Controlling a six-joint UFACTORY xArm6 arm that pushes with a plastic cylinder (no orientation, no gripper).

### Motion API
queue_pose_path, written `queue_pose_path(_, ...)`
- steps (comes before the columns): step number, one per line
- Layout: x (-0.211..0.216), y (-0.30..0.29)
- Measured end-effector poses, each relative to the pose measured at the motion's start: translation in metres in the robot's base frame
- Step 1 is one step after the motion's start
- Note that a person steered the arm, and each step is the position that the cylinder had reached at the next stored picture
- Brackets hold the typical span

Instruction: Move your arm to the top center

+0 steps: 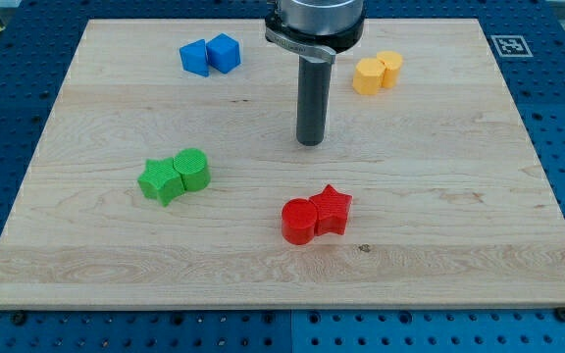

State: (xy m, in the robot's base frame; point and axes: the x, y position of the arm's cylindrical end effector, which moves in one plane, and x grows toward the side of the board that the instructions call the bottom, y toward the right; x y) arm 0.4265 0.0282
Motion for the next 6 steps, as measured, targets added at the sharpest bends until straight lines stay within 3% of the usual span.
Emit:
queue_pose_path(3, -0.008, -0.003)
queue_pose_path(6, -0.089, -0.027)
